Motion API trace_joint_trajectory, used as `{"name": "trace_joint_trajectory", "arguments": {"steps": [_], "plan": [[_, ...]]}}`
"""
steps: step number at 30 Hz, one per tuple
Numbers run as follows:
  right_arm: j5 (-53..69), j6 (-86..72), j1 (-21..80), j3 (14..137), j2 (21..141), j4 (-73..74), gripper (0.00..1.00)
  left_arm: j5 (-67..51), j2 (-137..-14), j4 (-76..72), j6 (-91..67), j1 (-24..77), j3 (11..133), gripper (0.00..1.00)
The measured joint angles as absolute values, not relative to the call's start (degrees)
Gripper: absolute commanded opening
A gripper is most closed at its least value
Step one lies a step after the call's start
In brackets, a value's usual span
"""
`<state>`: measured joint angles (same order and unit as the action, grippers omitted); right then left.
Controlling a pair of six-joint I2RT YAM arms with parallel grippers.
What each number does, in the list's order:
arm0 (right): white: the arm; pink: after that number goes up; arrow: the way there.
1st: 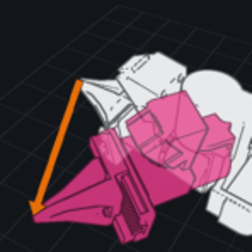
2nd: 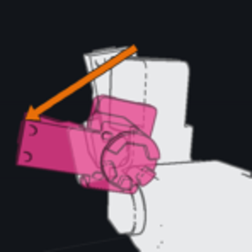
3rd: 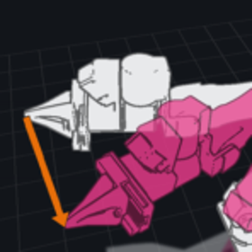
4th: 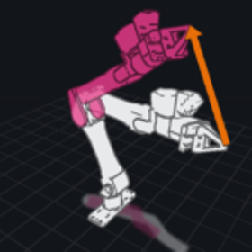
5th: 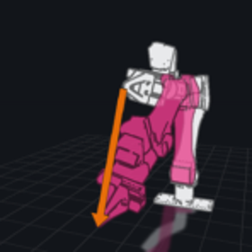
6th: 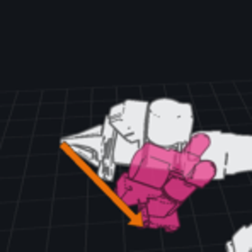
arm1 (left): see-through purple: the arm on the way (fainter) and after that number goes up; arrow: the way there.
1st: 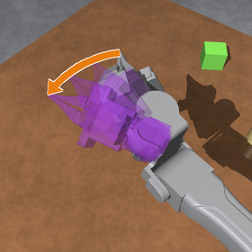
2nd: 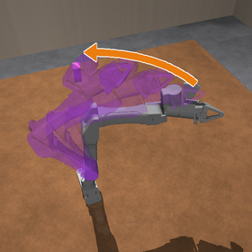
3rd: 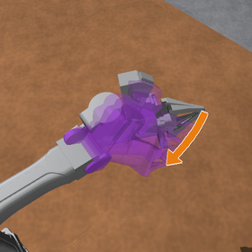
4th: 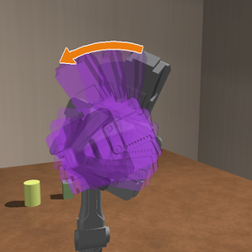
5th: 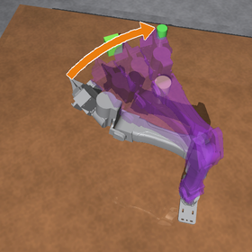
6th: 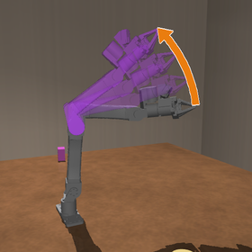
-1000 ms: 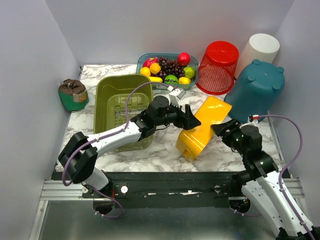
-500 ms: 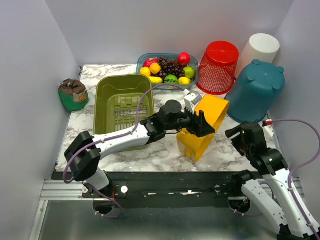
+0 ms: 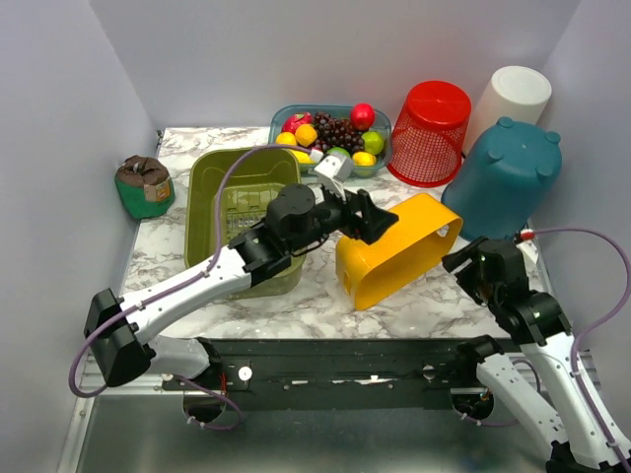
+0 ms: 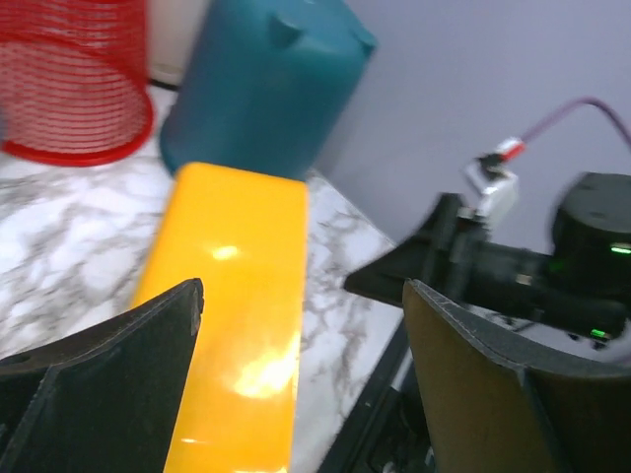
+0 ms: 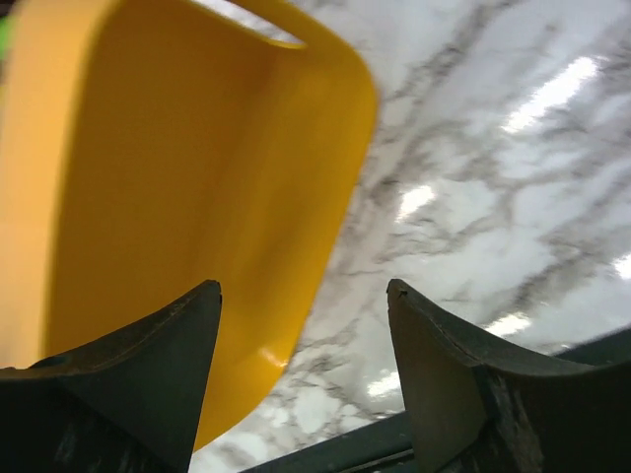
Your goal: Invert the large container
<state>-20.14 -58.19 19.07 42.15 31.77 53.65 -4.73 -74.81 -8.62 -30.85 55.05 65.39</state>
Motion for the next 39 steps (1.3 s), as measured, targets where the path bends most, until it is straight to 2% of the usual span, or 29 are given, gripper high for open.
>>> {"name": "trace_joint_trajectory", "arguments": {"steps": [7,14,17,20,22,24,29,34,39], "plan": [[-9.61,-55.75,19.07,46.89,37.26,42.65,0.81,-3.2,-76.09,-3.51,-32.32,45.34,65.1,0.94],[-3.44,-59.05,19.07,42.78,39.81,32.95,0.8,-14.09,-85.86,-5.21,-37.21,41.5,65.12,0.94],[-1.37,-59.86,19.07,42.11,42.76,28.27,0.76,-19.51,-90.19,-7.64,-39.38,40.77,65.12,0.94],[0.51,-60.64,19.07,40.75,45.43,24.77,0.63,-23.81,-92.9,-10.17,-41.74,40.18,65.12,0.93],[1.58,-61.34,19.27,40.51,46.52,23.2,0.49,-26.5,-94.13,-12.6,-43.57,40.07,65.1,0.92],[2.17,-61.76,20.03,40.32,47.0,21.5,0.23,-29.08,-94.94,-15.84,-45.71,40.01,64.97,0.91],[4.27,-64.36,21.56,40.93,49.1,15.05,0.01,-31.0,-95.04,-20.56,-48.47,39.11,63.22,0.91],[7.64,-64.01,22.2,43.4,55.44,11.31,0.0,-31.27,-93.84,-20.56,-49.06,37.45,62.74,0.9],[11.6,-64.03,22.31,45.93,61.21,6.85,0.0,-27.83,-85.78,-12.99,-44.88,34.68,62.57,0.92]]}}
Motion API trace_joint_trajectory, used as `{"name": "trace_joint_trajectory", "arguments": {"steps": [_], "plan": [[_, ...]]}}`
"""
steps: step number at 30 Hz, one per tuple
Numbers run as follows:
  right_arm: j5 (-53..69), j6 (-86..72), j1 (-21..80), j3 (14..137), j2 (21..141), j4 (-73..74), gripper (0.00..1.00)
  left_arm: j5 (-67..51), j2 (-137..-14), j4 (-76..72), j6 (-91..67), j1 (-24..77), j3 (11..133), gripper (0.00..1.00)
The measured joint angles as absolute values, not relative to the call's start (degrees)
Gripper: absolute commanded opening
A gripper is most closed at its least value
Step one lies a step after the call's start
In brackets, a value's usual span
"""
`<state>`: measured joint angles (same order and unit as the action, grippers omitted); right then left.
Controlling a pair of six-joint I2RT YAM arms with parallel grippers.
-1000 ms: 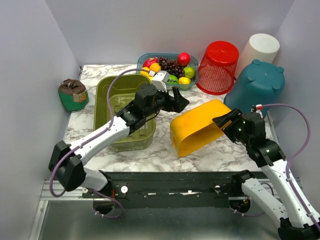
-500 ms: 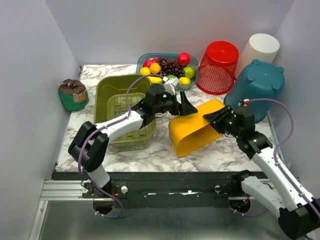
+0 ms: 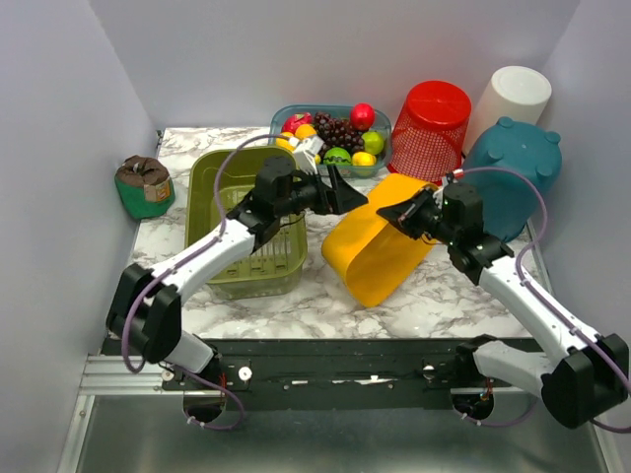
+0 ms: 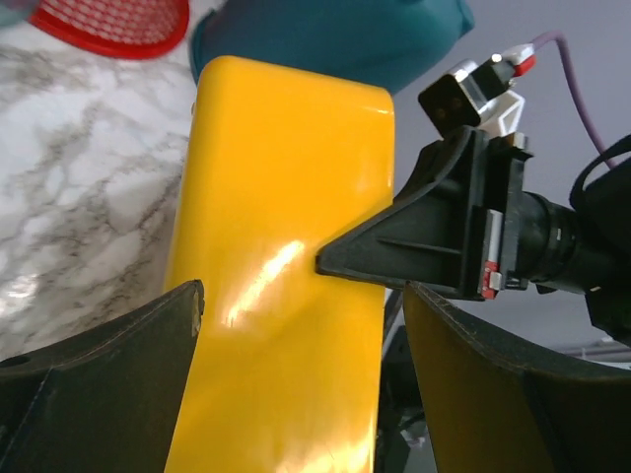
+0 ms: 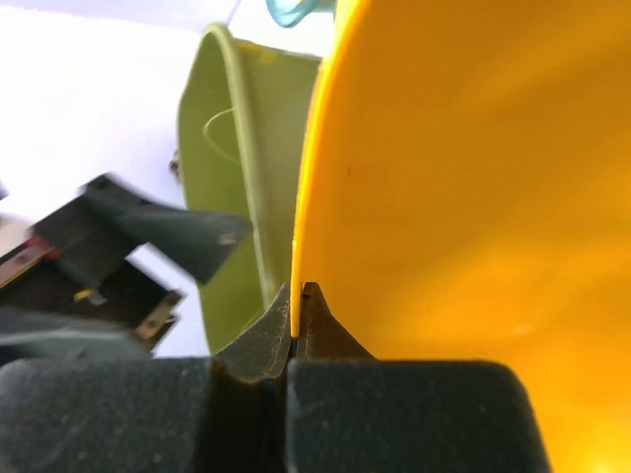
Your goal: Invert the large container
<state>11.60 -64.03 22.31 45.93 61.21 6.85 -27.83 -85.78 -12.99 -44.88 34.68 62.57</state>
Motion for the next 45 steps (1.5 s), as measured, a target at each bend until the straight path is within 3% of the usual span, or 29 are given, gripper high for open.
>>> {"name": "trace_joint_trajectory", "arguments": {"steps": [9,20,23,27,29,31,35,40,45], "plan": [[20.82,-64.64,22.44,51.81,74.08,-5.23,0.03,-16.56,-73.17,-1.02,-36.51,31.88,65.39,0.95],[28.77,-62.54,19.25,50.78,79.18,-9.54,0.15,-15.25,-76.62,2.79,-35.09,31.18,63.83,0.95],[28.18,-59.4,18.46,50.94,78.98,-6.79,0.2,-15.27,-79.15,2.66,-35.18,31.14,63.75,0.95],[27.44,-55.59,18.31,51.24,77.91,-3.88,0.34,-15.57,-81.76,2.52,-35.4,31.11,63.18,0.94],[26.92,-53.54,18.26,50.68,76.84,-3.05,0.34,-15.92,-82.96,2.28,-35.44,31.11,63.18,0.94],[26.02,-52.14,17.96,48.69,75.09,-2.76,0.43,-16.62,-84.09,2.04,-35.64,31.11,63.16,0.94],[23.59,-49.8,17.37,44.05,70.52,-2.35,0.45,-18.46,-84.55,-0.67,-36.36,31.09,62.11,0.92],[21.5,-48.58,17.19,38.98,65.6,-3.33,0.53,-20.49,-84.55,-4.05,-37.1,31.16,60.55,0.9],[18.59,-47.62,17.19,34.37,58.98,-2.85,0.53,-21.54,-84.55,-5.13,-36.86,32.4,60.2,0.9]]}}
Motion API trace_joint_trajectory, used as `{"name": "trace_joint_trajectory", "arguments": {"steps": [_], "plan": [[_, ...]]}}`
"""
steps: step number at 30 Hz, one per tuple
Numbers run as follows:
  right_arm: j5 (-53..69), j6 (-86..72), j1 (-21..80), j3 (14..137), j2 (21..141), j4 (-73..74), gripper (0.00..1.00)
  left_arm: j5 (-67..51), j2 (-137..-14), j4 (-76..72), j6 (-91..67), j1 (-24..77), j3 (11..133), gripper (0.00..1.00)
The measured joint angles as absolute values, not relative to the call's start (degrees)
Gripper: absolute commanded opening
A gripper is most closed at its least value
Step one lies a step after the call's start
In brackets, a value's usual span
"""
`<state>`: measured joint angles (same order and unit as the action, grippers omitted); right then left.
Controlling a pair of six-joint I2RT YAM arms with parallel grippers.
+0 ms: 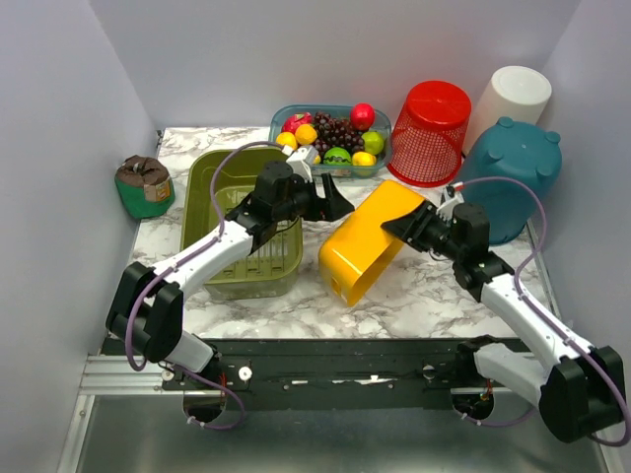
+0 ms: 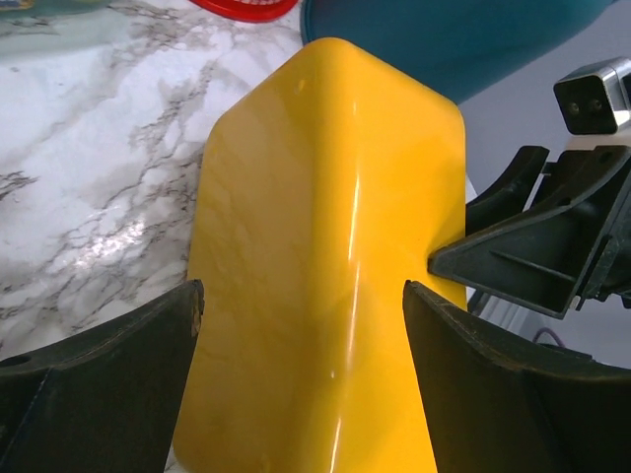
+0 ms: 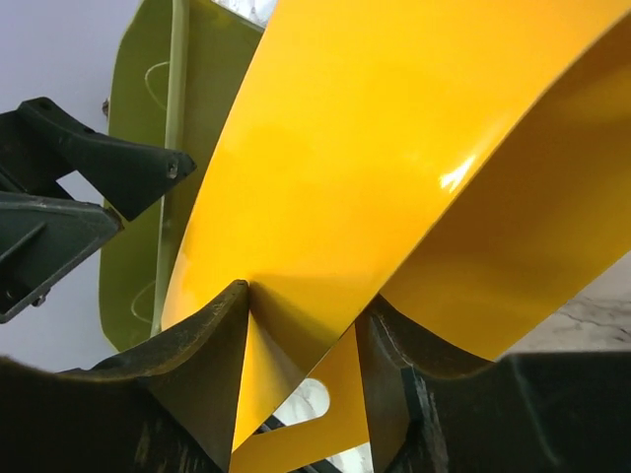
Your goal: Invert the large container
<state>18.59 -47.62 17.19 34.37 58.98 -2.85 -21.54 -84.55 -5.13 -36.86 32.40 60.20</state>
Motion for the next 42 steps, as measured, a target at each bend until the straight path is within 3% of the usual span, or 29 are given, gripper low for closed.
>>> {"name": "trace_joint_trajectory", "arguments": {"steps": [3,7,24,42], "plan": [[16.19,-47.37,17.19,32.1,54.26,-0.95,0.57,-21.82,-84.55,-5.69,-36.58,34.17,60.2,0.9],[12.62,-47.13,17.19,28.03,46.22,2.0,0.75,-22.79,-84.55,-7.44,-36.58,35.83,60.03,0.89],[5.3,-52.49,17.19,24.84,35.4,12.34,0.75,-26.65,-86.96,-10.66,-37.5,41.28,60.14,0.84],[-1.65,-70.48,17.19,23.03,22.87,28.84,0.87,-29.45,-89.62,-18.87,-40.51,46.87,61.6,0.78]]}}
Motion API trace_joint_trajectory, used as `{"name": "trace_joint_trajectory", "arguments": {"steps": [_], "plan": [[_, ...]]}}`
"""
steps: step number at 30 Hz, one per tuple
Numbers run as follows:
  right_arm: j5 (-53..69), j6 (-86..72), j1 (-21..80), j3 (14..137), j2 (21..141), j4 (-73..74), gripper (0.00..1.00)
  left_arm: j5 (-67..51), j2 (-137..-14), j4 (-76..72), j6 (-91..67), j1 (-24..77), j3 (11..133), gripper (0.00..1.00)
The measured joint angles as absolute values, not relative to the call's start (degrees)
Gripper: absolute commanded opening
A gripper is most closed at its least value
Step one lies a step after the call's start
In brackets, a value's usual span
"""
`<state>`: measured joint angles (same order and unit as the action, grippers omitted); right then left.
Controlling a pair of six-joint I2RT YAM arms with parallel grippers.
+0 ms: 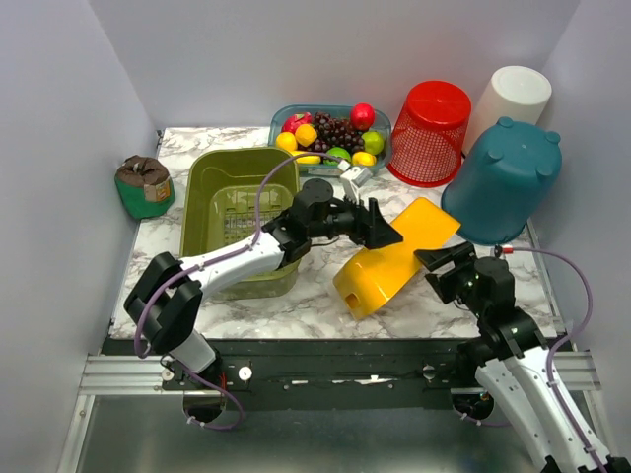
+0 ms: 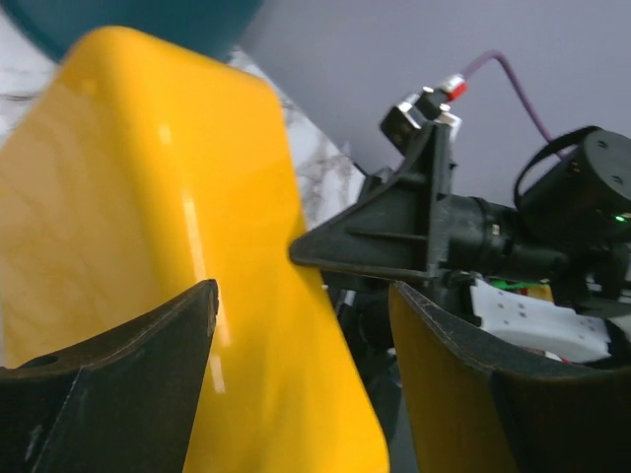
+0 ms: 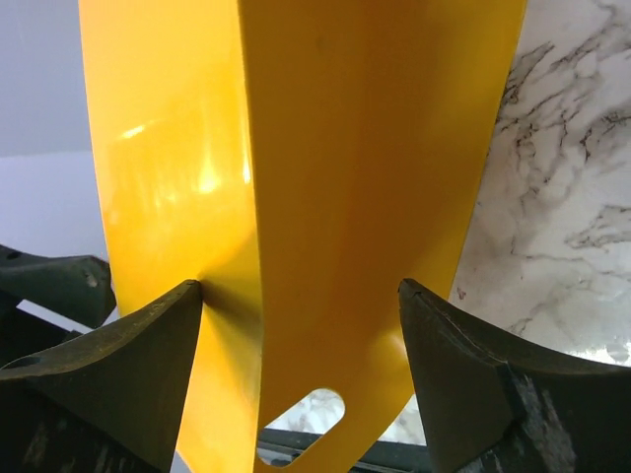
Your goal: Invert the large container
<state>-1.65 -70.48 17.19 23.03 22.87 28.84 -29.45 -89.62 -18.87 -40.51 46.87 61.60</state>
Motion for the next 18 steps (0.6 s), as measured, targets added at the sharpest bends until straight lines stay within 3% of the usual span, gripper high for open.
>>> {"name": "trace_joint_trajectory", "arguments": {"steps": [4,10,18], "plan": [[-3.97,-71.07,17.26,26.57,22.02,35.42,0.93,-31.53,-90.98,-20.23,-41.65,51.35,63.22,0.77],[-7.81,-70.65,17.3,33.69,27.33,45.45,0.91,-33.3,-94.08,-22.9,-43.2,55.64,65.21,0.74],[-10.46,-70.87,17.28,27.68,31.94,57.65,0.89,-33.93,-98.26,-28.27,-46.92,56.62,65.32,0.73]]}}
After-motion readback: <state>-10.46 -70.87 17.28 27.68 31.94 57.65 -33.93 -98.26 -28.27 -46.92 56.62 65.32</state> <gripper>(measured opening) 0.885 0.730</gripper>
